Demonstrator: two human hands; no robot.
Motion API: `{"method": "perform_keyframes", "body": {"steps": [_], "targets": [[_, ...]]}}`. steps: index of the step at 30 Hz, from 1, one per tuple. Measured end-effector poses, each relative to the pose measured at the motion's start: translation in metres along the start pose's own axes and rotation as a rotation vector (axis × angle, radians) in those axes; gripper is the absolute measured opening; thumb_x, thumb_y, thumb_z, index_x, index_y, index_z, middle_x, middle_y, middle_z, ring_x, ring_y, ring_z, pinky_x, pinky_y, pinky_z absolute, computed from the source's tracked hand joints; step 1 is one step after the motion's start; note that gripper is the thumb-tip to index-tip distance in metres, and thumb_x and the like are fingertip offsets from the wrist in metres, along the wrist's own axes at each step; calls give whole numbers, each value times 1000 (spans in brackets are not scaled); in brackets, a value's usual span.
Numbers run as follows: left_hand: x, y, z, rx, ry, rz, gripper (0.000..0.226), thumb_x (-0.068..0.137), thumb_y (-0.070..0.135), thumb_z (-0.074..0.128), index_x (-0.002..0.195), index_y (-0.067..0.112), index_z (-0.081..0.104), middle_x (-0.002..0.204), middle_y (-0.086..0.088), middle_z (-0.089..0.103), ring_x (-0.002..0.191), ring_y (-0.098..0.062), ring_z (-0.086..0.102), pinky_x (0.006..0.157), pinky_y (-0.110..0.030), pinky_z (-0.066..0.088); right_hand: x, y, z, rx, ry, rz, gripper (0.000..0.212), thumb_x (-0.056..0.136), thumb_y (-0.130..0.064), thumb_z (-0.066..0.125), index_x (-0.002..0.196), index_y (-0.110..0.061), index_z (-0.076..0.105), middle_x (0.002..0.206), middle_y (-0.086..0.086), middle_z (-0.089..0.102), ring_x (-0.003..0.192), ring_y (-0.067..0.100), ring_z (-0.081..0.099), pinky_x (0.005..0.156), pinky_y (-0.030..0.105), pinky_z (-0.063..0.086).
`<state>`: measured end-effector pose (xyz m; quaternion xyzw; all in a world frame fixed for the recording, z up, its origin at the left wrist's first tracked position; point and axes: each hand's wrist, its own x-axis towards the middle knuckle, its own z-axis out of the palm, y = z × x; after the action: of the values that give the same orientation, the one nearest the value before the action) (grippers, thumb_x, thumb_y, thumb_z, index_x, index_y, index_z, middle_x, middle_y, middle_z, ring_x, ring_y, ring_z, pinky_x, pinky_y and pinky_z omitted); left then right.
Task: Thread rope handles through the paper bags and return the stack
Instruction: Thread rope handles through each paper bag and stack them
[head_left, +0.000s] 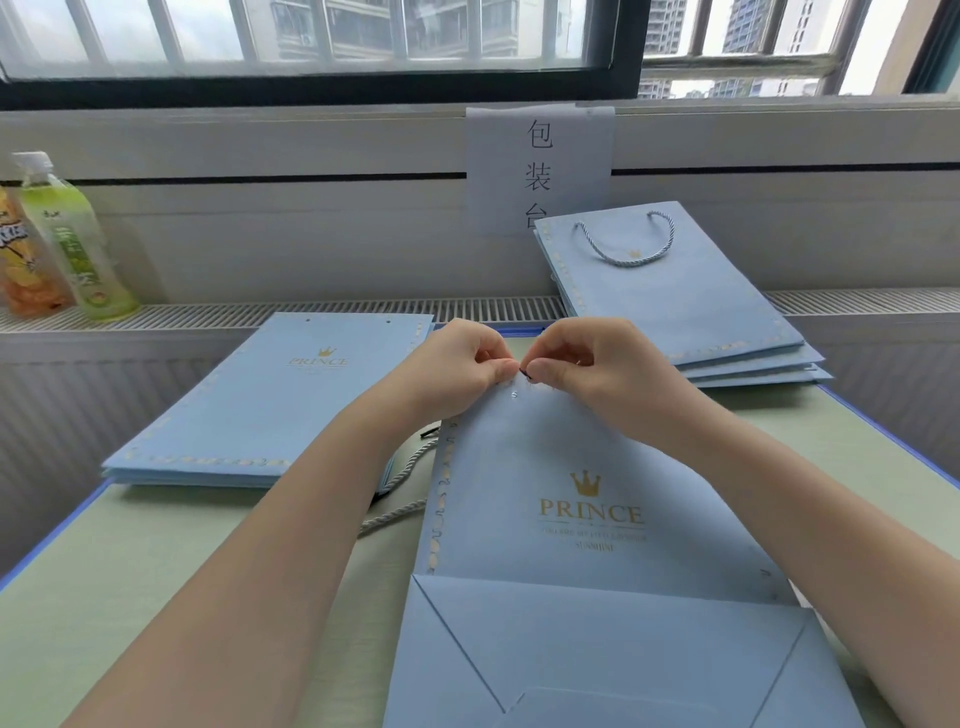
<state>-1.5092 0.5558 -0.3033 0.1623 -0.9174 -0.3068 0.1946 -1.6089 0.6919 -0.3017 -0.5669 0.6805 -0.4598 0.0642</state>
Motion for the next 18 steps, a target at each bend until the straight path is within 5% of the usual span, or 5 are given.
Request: {"method": "perform_keyframes", "body": {"steps": [7,11,15,18], "targets": [[1,-1,0,35,-5,22,17,92,12,58,78,8,66,62,8,54,53,3,44,52,-11,32,-2,4,5,70,-125,107,14,88,-7,61,80,-15,67,77,2,70,77,18,63,82,37,50],[0,2,2,55,-14,33,16,92,11,57,79,9,67,59,10,49,50,2,42,49,-9,30,-2,6,7,22,-122,118,12,89,-10,61,80,-15,68,73,-2,70,74,12,62,80,34,49],[0,4,3,33,11,47,16,92,7,57,81,2,67,63,8,54,55,2,45,53,-7,33,0,6,7,-12,-79,109,11,89,-12,62,81,-12,69,73,2,70,75,32,63,77,41,51],[0,4,3,-7,42,52,15,91,6,57,85,-1,69,73,-5,63,65,-9,51,62,-17,39,1,7,12,-143,-21,58,6,87,-16,64,84,-16,69,74,-7,65,72,11,61,71,25,47]]}}
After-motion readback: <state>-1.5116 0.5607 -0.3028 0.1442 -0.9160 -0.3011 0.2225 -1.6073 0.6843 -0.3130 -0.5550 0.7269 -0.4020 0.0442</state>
